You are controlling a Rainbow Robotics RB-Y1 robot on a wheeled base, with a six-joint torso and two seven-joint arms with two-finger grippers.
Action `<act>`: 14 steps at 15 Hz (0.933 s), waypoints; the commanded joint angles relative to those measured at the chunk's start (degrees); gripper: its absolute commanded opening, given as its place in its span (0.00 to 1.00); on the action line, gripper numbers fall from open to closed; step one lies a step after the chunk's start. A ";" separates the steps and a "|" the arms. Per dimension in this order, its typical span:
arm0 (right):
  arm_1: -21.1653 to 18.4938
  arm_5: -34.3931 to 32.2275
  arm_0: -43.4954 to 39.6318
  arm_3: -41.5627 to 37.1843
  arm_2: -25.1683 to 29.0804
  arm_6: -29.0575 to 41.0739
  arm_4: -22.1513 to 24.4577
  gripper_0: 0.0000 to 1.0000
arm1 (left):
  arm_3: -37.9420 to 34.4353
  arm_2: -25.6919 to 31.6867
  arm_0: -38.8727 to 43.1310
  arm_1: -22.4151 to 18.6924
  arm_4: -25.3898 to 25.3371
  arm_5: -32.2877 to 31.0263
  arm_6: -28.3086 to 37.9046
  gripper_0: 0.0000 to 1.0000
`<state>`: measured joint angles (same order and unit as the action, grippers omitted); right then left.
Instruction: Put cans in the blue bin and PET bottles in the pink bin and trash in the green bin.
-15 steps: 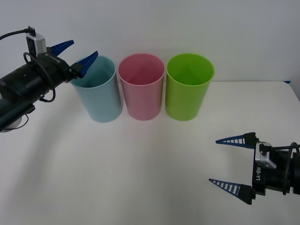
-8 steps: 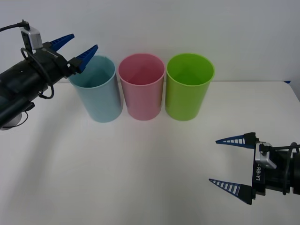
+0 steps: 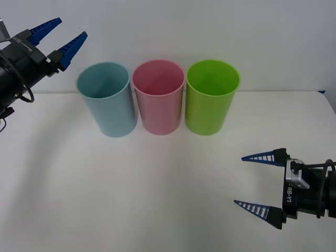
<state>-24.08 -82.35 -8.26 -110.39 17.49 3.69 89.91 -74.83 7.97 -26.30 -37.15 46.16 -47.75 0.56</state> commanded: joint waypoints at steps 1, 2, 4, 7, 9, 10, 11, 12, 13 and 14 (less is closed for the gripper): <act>0.00 0.00 0.00 0.00 0.00 0.00 0.00 1.00 | -0.31 5.39 2.66 0.06 -0.46 -5.69 -0.38 1.00; 0.00 0.00 0.00 0.00 0.00 0.00 0.00 1.00 | -1.02 7.85 4.24 0.06 -1.60 -8.23 -0.38 1.00; 0.00 0.00 0.00 0.00 0.00 0.00 0.00 1.00 | -3.13 11.89 7.32 0.06 -3.62 -12.45 0.23 1.00; 0.00 0.00 0.00 0.00 0.00 0.00 0.00 1.00 | -8.66 16.72 14.08 -1.17 -6.44 -15.09 1.20 1.00; 0.00 0.00 0.00 0.00 0.00 0.00 0.00 1.00 | -11.74 17.43 19.71 -3.54 -9.69 -15.35 1.03 1.00; 0.00 0.00 0.00 0.00 0.00 0.00 0.00 1.00 | -13.41 17.87 23.14 -4.69 -11.71 -15.62 0.76 1.00; 0.00 0.00 0.00 0.00 0.00 0.00 0.00 1.00 | -15.17 18.57 26.65 -5.65 -13.03 -16.06 0.41 1.00; 0.00 0.00 0.00 0.00 0.00 0.00 0.00 1.00 | -16.48 19.63 29.64 -6.27 -13.12 -16.50 0.15 1.00; 0.00 0.00 0.00 0.00 0.00 0.00 0.00 1.00 | -17.19 20.33 32.10 -6.62 -13.20 -16.94 -0.20 1.00; 0.00 0.00 0.00 0.00 0.00 0.00 0.00 1.00 | -17.45 20.68 34.91 -6.88 -13.47 -18.34 -0.73 1.00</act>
<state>-24.08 -82.35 -8.26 -110.39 17.49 3.69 89.91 -92.05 28.35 6.52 -43.82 32.87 -65.09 0.22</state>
